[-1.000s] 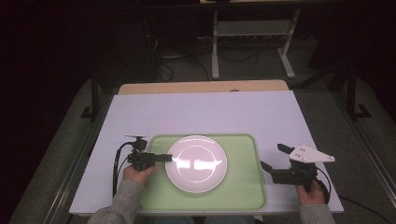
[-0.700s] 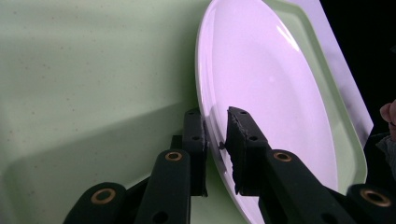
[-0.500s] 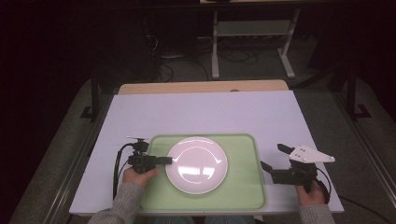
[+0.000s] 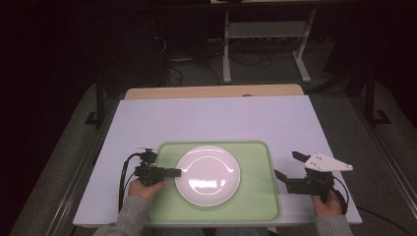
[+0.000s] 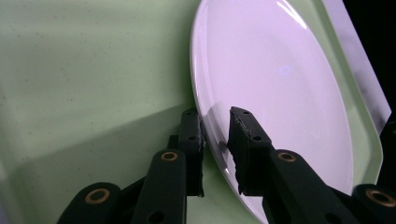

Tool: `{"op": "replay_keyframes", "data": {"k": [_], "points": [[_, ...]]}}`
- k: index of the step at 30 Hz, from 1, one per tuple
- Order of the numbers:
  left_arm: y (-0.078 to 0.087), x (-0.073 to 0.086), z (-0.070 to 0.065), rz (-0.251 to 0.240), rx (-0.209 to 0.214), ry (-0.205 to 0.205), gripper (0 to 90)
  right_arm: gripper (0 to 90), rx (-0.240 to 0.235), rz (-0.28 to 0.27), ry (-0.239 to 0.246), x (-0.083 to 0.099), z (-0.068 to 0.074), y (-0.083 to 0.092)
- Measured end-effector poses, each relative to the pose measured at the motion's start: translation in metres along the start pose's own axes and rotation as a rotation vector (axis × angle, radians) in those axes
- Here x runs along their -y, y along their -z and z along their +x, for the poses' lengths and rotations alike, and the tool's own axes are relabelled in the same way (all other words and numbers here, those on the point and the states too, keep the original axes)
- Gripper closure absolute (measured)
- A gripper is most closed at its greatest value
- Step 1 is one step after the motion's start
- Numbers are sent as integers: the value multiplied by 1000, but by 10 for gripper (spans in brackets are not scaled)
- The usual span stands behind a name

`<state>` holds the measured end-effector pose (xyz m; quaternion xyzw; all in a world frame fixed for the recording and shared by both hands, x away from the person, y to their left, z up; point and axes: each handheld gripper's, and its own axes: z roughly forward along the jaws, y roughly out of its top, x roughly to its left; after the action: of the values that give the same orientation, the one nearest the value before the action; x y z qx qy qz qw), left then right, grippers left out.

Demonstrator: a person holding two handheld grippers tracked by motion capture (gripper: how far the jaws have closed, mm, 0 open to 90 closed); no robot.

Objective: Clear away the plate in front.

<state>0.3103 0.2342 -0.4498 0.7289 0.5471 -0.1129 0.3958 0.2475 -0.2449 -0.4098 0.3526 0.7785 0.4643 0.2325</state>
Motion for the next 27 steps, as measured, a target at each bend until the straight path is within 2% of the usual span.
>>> {"op": "replay_keyframes", "data": {"k": [6,8,20,27], "points": [[0,2,-2,5,-8,-4,746,134,-1,6,3,0,0,-1],[0,2,-5,11,-18,-18,740,134,0,7,5,0,0,-2],[0,3,-5,10,-17,-21,735,134,-3,12,6,0,1,-2],[4,3,-9,11,-44,-64,719,134,-4,19,5,0,2,-4]]}}
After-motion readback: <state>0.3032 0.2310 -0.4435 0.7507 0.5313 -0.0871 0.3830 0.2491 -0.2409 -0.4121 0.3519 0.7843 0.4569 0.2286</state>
